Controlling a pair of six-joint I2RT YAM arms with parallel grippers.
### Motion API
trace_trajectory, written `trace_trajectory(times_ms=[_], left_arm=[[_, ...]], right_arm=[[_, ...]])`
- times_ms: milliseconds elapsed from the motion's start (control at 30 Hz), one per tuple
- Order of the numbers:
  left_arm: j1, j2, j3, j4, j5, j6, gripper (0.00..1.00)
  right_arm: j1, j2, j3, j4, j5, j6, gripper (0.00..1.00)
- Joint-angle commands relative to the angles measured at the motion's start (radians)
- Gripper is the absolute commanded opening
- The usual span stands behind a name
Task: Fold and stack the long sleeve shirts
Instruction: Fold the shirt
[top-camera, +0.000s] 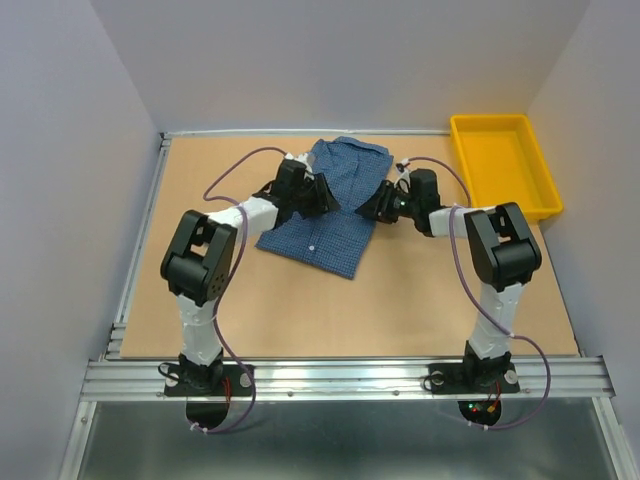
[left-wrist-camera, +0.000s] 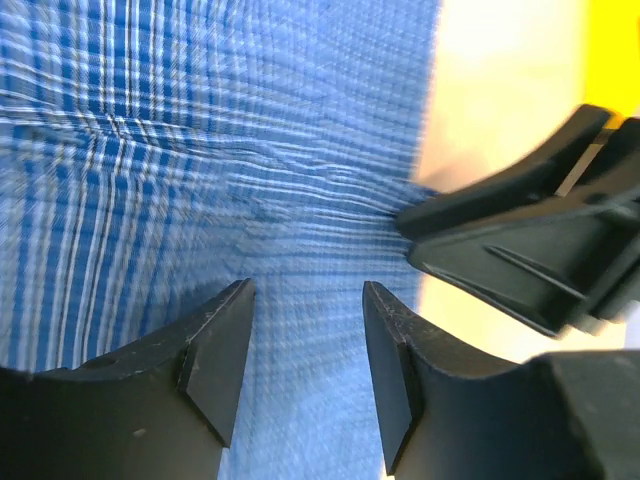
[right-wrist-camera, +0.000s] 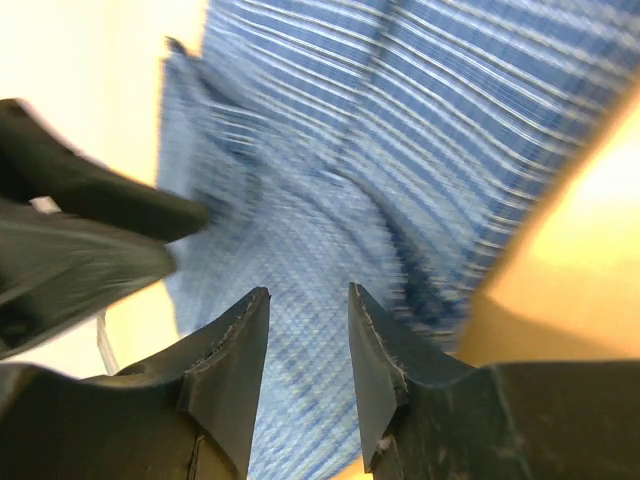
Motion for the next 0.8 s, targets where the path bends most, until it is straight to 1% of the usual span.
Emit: trace_trajectory(times_ms=[0, 33, 67, 100, 133, 167, 200, 233, 267, 300, 333, 400, 467, 567, 600, 667, 767], left_arm=[[0.009, -0.280, 0.005, -0.040, -0.084, 0.016, 0.59], [0.017, -0.342, -0.002, -0.056, -0.118, 0.008, 0.61], [0.049, -0.373, -0.028, -0.073, -0.127, 0.002, 0.63], [0.066, -0.405, -0.050, -0.074, -0.132, -0.003, 0.63], [0.086, -0.438, -0.073, -0.074, -0.141, -0.007, 0.71], [0.111, -0.496, -0.099, -0.067, -0.144, -0.001, 0.76], [0.153, -0.524, -0.154, -0.063, -0.147, 0.005, 0.88], [0.181, -0.568, -0.182, -0.054, -0.138, 0.013, 0.95], [0.206, -0.587, -0.209, -0.047, -0.127, 0.023, 0.99], [0.229, -0.599, -0.261, -0.044, -0.115, 0.027, 0.99], [0.273, -0.616, -0.281, -0.040, -0.092, 0.034, 0.99], [0.298, -0.625, -0.336, -0.034, -0.083, 0.039, 0.99], [0.307, -0.618, -0.376, -0.005, -0.066, 0.045, 0.99], [0.309, -0.581, -0.390, -0.009, -0.061, 0.042, 0.99], [0.309, -0.572, -0.403, -0.006, -0.061, 0.039, 0.98], [0.309, -0.546, -0.426, 0.017, -0.054, 0.028, 0.97], [0.309, -0.504, -0.446, 0.037, -0.048, 0.005, 0.97]], right_arm=[[0.003, -0.116, 0.080, -0.011, -0.045, -0.022, 0.44], [0.009, -0.126, 0.114, -0.014, -0.057, -0.016, 0.45], [0.014, -0.127, 0.131, -0.018, -0.060, -0.004, 0.47], [0.021, -0.126, 0.153, -0.021, -0.065, 0.004, 0.48], [0.035, -0.115, 0.192, -0.024, -0.072, 0.008, 0.50], [0.047, -0.104, 0.218, -0.030, -0.074, 0.013, 0.51], [0.067, -0.094, 0.241, -0.034, -0.077, 0.021, 0.52], [0.080, -0.065, 0.290, -0.034, -0.080, 0.027, 0.53], [0.093, -0.048, 0.315, -0.034, -0.080, 0.040, 0.54], [0.107, -0.029, 0.341, -0.034, -0.082, 0.048, 0.54], [0.135, 0.015, 0.398, -0.031, -0.082, 0.063, 0.55], [0.162, 0.066, 0.456, -0.028, -0.082, 0.077, 0.55], [0.199, 0.145, 0.539, -0.025, -0.080, 0.093, 0.55], [0.232, 0.230, 0.608, -0.007, -0.082, 0.128, 0.55], [0.235, 0.283, 0.640, -0.002, -0.082, 0.133, 0.55], [0.238, 0.354, 0.657, 0.016, -0.071, 0.162, 0.55], [0.236, 0.403, 0.650, 0.036, -0.031, 0.162, 0.55]])
